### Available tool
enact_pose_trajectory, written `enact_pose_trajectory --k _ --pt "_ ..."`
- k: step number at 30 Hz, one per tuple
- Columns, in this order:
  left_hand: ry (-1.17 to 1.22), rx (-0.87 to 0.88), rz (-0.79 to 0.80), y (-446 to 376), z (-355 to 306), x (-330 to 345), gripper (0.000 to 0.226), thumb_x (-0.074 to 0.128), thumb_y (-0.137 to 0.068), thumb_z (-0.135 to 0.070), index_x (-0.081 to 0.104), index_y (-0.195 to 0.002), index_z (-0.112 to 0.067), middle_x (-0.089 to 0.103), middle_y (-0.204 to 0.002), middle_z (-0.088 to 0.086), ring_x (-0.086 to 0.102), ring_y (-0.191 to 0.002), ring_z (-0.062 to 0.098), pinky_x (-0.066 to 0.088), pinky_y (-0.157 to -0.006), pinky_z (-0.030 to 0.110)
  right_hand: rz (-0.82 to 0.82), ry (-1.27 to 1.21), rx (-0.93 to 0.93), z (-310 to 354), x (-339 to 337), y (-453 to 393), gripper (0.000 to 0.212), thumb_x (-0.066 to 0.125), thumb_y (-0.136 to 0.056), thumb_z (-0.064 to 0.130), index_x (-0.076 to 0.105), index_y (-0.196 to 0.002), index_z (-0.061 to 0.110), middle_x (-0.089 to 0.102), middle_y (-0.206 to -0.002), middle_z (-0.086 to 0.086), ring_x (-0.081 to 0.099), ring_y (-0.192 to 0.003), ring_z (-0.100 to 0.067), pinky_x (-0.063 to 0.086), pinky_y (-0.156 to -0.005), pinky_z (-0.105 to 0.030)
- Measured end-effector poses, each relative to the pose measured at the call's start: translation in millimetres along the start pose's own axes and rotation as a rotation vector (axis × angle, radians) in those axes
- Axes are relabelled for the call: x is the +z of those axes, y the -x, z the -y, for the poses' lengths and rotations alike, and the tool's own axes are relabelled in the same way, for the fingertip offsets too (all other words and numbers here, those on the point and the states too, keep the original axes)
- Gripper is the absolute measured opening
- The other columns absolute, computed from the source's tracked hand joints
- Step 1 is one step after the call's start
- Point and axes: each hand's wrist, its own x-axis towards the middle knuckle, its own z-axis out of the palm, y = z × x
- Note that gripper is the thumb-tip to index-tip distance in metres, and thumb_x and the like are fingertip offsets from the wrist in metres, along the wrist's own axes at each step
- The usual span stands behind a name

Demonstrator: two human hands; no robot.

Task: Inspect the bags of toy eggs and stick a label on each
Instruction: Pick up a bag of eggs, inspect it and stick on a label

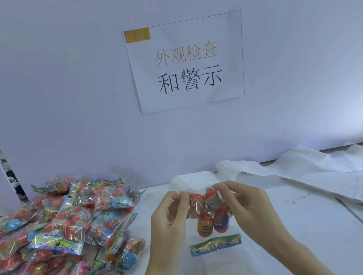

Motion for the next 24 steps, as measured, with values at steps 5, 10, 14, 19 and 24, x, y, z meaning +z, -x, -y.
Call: enact_pose_trajectory --k 5,10,14,19,24 --pt "-0.061 0.009 -0.064 -1 -1 -1 0.026 0.061 -0.095 -0.040 0.069 -0.096 -0.015 0.078 -0.084 0.002 0.074 -0.080 0.020 0.052 -0.073 0.014 -0.041 0.136 -0.037 0 -1 1 0.028 0.044 -0.100 0.045 0.068 -0.085 0.048 0.072 -0.076 0.024 0.070 -0.075 -0.004 0.048 -0.062 -0.013" --pt "-0.079 -0.008 -0.034 -3 0 -2 0.018 0.054 -0.106 -0.022 0.061 -0.095 -0.009 0.078 -0.085 0.002 0.075 -0.083 0.019 0.052 -0.073 0.014 -0.099 0.111 0.021 -5 6 2 0.034 0.046 -0.108 0.025 0.073 -0.089 0.032 0.074 -0.081 0.015 0.069 -0.075 -0.012 0.055 -0.067 -0.032" --pt "-0.092 -0.057 -0.085 0 3 -1 0.021 0.053 -0.107 -0.026 0.062 -0.097 -0.009 0.079 -0.083 0.002 0.076 -0.081 0.014 0.050 -0.070 0.010 0.006 -0.032 0.069 -1 7 3 0.032 0.045 -0.110 0.030 0.075 -0.099 0.031 0.076 -0.084 0.012 0.072 -0.079 -0.011 0.053 -0.073 -0.022" --pt "0.067 -0.154 -0.161 -2 4 -3 0.021 0.054 -0.107 -0.027 0.063 -0.103 -0.008 0.080 -0.088 0.004 0.078 -0.085 0.016 0.051 -0.072 0.013 0.135 -0.270 0.233 1 9 2 0.012 0.066 -0.101 0.024 0.067 -0.110 0.017 0.080 -0.091 -0.002 0.077 -0.079 -0.018 0.057 -0.075 -0.023" --pt "0.130 -0.163 -0.059 -5 3 -3 0.031 0.070 -0.098 -0.034 0.065 -0.124 -0.018 0.077 -0.111 -0.005 0.073 -0.103 0.022 0.057 -0.088 0.033 0.033 -0.235 0.204 4 -1 -2 0.003 0.074 -0.096 0.023 0.073 -0.094 0.021 0.074 -0.074 -0.001 0.071 -0.068 -0.016 0.054 -0.065 -0.024"
